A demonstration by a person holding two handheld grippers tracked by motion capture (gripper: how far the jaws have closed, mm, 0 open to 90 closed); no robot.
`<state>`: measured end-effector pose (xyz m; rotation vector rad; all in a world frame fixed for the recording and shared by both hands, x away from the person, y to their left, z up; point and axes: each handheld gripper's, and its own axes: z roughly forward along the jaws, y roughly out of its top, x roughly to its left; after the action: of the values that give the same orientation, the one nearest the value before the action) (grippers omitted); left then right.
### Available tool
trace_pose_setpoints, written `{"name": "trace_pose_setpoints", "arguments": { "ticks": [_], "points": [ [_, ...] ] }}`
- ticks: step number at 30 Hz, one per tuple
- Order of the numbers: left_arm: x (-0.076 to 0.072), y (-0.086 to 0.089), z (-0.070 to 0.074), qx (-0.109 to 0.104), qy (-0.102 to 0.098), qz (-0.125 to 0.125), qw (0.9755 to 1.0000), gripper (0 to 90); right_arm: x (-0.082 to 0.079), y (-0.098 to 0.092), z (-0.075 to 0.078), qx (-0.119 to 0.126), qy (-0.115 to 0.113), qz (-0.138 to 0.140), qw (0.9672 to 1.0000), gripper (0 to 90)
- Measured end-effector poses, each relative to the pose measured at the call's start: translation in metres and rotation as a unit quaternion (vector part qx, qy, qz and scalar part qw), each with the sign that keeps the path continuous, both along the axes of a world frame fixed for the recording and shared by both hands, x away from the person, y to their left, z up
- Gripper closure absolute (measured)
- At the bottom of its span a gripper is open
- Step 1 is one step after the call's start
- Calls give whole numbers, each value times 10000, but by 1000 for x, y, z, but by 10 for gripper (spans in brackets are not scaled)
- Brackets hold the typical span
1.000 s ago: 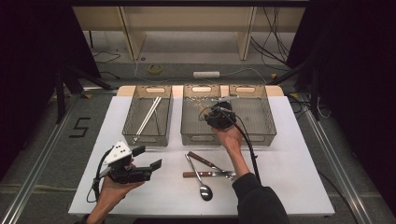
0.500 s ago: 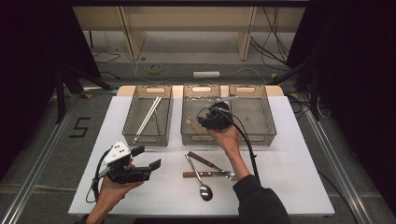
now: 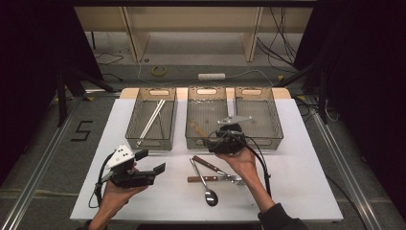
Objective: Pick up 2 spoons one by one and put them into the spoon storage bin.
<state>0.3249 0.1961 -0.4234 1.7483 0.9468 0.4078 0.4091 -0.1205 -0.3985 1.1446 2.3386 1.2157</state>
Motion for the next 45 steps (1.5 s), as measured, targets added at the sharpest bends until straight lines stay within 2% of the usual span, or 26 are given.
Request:
{"name": "trace_pose_setpoints", "arguments": {
  "ticks": [5,8,10,15,22,33,38,45],
  "points": [
    [0,0,0,0,7,10,10000,159,-24,-2,-10,34,36,142,9999,406],
    [0,-1,0,35,2,-2,10000,158,-33,-1,-17,-108,105,238,9996,398],
    [0,-1,0,40,-10,-9,10000,158,-39,-1,-20,-85,152,278,9995,392],
    [0,-1,0,40,-6,-14,10000,156,-50,2,-27,-248,258,419,9985,357],
    [0,0,1,15,-13,-5,10000,157,-58,4,-30,-201,345,542,9977,394],
    [0,-1,1,24,-19,-16,10000,156,-66,9,-44,-383,549,714,9952,459],
    [-1,0,1,-3,-31,17,10000,156,-68,9,-48,-373,683,751,9941,498],
    [-1,-1,1,31,-29,-26,10000,156,-71,9,-55,-453,732,799,9931,548]
  ]
}}
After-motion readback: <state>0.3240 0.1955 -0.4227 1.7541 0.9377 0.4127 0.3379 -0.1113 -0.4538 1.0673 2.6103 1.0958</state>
